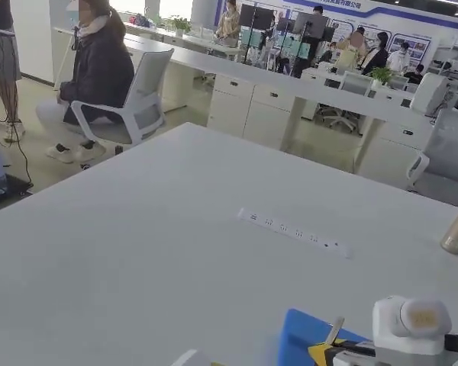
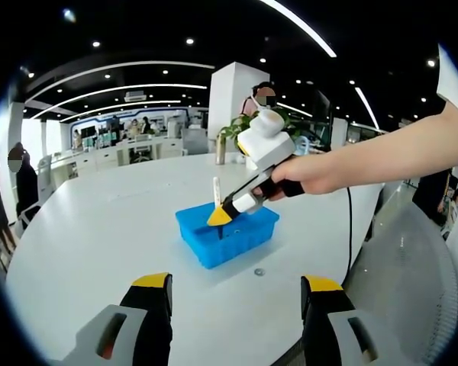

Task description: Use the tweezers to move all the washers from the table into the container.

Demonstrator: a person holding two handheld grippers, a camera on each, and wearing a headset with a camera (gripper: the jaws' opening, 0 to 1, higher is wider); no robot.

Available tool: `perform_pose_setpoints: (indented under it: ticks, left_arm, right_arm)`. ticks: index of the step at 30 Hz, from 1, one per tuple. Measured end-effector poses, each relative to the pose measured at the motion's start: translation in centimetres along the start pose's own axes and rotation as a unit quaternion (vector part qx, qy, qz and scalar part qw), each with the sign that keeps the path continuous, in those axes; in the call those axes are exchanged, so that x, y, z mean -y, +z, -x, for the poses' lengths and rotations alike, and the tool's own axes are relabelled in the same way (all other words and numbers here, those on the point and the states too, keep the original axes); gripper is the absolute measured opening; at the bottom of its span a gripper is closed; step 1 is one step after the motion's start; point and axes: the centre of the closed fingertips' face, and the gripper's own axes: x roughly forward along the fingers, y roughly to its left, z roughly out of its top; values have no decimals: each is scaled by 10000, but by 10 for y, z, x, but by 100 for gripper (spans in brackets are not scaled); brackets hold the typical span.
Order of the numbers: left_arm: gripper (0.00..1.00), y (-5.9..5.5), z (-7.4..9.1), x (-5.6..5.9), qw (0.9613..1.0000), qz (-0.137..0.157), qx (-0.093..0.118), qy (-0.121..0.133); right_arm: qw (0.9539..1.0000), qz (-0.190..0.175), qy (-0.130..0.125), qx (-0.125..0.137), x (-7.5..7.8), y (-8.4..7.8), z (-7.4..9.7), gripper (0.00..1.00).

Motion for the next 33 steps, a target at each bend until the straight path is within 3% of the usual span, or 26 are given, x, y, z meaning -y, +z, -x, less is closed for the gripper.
perform_pose_setpoints:
  ticks: [23,33]
  left_arm:
    - [68,-3,0,1,10000,-34,-72,-12]
    - [67,-5,-1,1,9999,-10,-129,-12]
  right_arm:
    - [10000,-41,-28,70,-7,-6,7,4]
    - [9992,-68,-41,397,-21,8,25,4]
